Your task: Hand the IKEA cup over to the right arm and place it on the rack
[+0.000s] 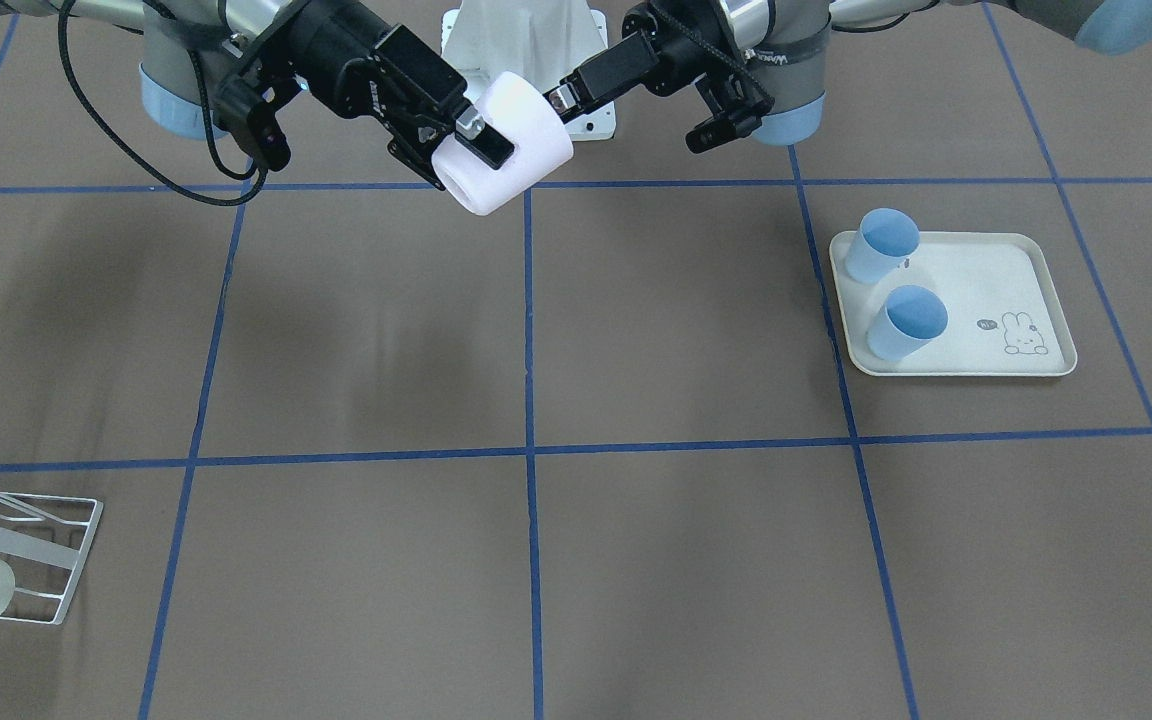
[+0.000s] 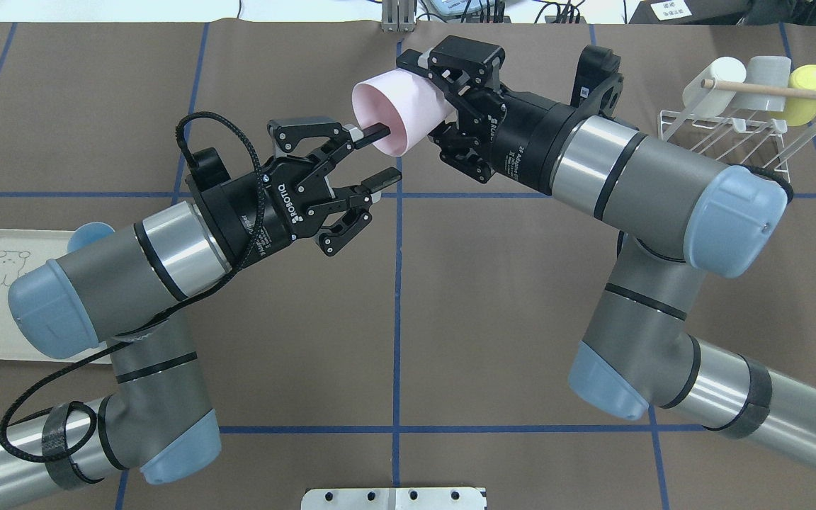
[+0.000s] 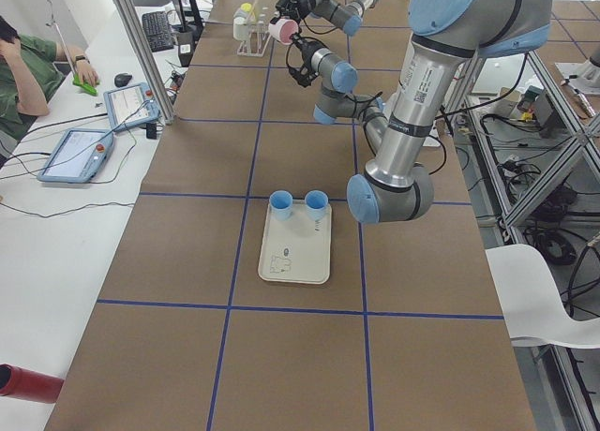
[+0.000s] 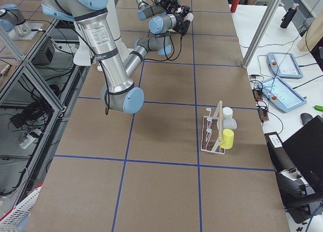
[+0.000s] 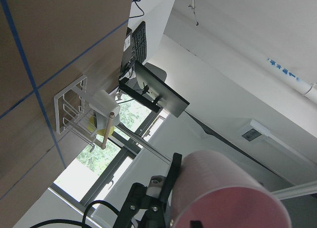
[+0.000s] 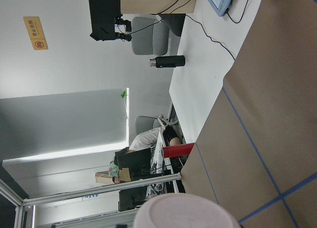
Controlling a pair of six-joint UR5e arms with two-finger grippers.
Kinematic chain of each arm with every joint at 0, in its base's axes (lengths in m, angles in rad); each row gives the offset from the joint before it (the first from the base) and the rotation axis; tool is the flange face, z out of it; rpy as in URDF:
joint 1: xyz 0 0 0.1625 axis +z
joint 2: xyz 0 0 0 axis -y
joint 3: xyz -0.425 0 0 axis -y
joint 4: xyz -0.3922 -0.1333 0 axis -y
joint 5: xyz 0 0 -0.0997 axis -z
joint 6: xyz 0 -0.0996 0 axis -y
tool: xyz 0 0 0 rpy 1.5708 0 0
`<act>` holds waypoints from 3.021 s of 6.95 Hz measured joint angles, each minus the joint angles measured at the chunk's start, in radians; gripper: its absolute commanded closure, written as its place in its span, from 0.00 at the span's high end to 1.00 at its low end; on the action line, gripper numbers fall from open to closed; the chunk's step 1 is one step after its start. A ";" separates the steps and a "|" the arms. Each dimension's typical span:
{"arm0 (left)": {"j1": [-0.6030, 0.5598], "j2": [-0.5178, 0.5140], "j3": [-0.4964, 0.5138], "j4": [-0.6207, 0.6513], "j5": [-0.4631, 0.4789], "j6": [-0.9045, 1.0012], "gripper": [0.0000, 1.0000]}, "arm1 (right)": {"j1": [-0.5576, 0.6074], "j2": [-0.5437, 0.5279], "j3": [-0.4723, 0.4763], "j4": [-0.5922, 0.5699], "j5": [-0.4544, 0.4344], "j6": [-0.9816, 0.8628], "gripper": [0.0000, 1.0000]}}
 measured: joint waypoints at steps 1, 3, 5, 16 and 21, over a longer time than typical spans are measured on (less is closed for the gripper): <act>-0.002 0.004 0.000 -0.002 0.000 0.008 1.00 | 0.013 -0.005 -0.002 0.000 -0.004 -0.028 0.00; -0.004 0.030 -0.003 0.000 -0.006 0.111 1.00 | 0.049 -0.037 -0.003 -0.022 -0.024 -0.118 0.00; -0.007 0.116 -0.023 0.013 -0.008 0.415 1.00 | 0.073 -0.084 0.001 -0.105 -0.079 -0.298 0.00; -0.130 0.254 -0.406 1.021 -0.032 1.032 1.00 | 0.338 -0.614 0.092 -0.345 -0.365 -1.105 0.00; -0.178 0.274 -0.456 1.195 -0.081 1.113 1.00 | 0.427 -0.696 -0.206 0.116 -0.250 -1.234 0.00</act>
